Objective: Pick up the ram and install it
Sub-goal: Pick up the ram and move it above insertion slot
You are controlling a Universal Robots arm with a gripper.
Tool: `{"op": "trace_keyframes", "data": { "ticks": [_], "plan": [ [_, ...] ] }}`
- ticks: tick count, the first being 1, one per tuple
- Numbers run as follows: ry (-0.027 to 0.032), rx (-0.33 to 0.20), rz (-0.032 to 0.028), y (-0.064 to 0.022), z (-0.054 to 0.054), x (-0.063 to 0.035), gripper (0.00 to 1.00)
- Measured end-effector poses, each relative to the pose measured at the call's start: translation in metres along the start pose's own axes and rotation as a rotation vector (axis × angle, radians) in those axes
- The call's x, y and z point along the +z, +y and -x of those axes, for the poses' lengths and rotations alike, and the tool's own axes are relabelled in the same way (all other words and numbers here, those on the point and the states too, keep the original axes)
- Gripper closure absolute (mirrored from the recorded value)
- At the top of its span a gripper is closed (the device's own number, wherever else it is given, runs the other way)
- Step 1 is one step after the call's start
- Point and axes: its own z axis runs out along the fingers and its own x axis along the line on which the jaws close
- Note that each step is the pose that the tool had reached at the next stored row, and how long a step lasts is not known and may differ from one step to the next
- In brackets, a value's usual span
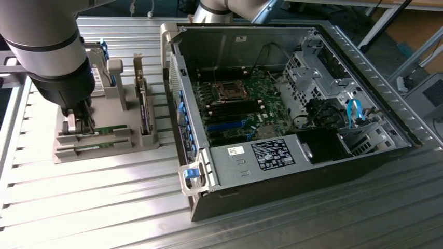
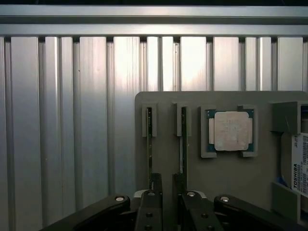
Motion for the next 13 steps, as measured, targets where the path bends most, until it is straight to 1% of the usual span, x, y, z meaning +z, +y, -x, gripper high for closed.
{"op": "trace_keyframes", "data": {
  "ticks": [3,8,13],
  "plan": [
    [0.0000,0.000,0.0000,-0.0001,-0.0001,0.0031,0.76],
    [0.0001,0.000,0.0000,-0.0001,-0.0001,0.0035,0.76],
    [0.0001,0.000,0.0000,-0.0002,-0.0052,0.0034,0.76]
  ]
}}
